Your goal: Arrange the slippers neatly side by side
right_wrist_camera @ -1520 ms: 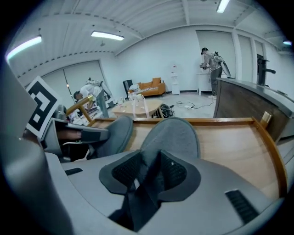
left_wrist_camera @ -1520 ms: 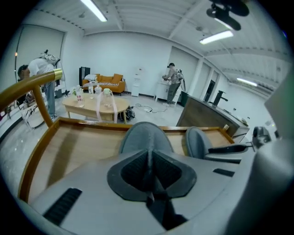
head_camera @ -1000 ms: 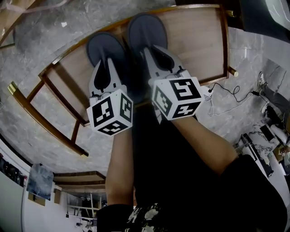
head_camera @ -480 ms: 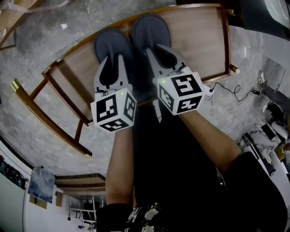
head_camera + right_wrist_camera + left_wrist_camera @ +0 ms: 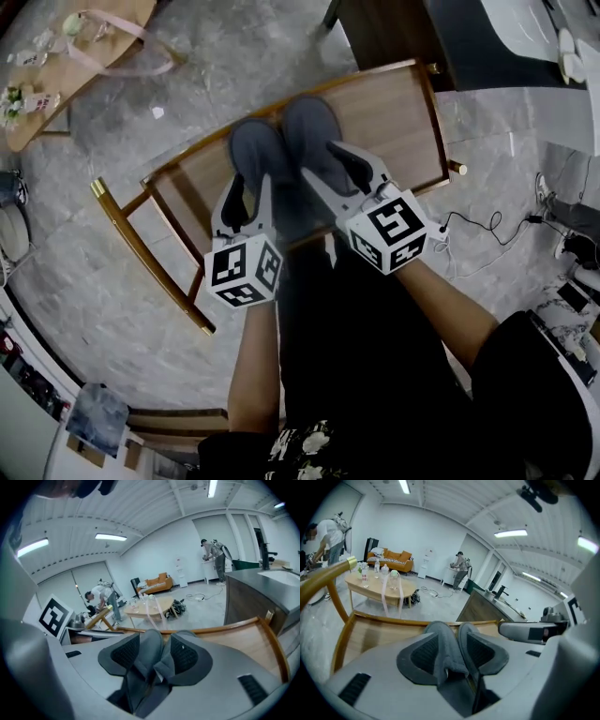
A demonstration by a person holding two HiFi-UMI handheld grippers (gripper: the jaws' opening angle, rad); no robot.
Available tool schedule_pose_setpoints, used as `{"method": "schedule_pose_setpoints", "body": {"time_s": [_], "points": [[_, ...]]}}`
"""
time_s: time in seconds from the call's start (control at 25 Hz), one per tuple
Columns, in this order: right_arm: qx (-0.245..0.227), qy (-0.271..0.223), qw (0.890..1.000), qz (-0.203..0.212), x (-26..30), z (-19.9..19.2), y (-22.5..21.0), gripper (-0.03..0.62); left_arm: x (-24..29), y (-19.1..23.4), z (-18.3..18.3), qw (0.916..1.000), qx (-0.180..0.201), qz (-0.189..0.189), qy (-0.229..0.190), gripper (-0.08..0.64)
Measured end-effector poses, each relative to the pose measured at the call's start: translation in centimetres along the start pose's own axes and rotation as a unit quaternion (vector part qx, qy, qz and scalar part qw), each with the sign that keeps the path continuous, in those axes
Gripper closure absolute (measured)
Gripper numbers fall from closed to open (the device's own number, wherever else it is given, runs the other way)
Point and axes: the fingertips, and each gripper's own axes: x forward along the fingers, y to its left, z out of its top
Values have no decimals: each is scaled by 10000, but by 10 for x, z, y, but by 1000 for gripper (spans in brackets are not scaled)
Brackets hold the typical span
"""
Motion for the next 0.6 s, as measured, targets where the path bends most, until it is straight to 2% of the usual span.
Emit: {"method": "schedule_pose_setpoints", "body": {"time_s": [0.08, 0.12, 0.16, 0.2, 0.28, 0.32, 0.4, 0.48, 0.6], "points": [[-165, -178, 9996, 165, -27, 17, 12, 412, -33, -4, 13, 9996, 205, 25, -188, 386], [-255, -284, 9991, 206, -43, 25, 18, 449, -52, -6, 20, 9987, 405, 80, -291, 400], [-356, -415, 9982, 243, -59, 33, 25, 570, -72, -9, 28, 9968, 665, 174, -405, 422], [-463, -560, 9969, 288, -73, 42, 33, 593, -92, -13, 39, 9937, 941, 289, -541, 461], [-718, -831, 9931, 420, -98, 61, 49, 594, -125, -26, 66, 9853, 1373, 483, -892, 540], [-887, -978, 9900, 494, -111, 73, 57, 594, -138, -37, 80, 9811, 1498, 559, -1091, 552], [-1229, -1356, 9813, 589, -136, 100, 68, 594, -157, -66, 107, 9736, 1564, 664, -1525, 557], [-1394, -1707, 9735, 604, -156, 124, 75, 594, -173, -97, 131, 9658, 1568, 605, -1975, 557], [-1421, -2047, 9660, 692, -178, 150, 77, 594, -199, -136, 158, 9467, 1914, 516, -2538, 557]]}}
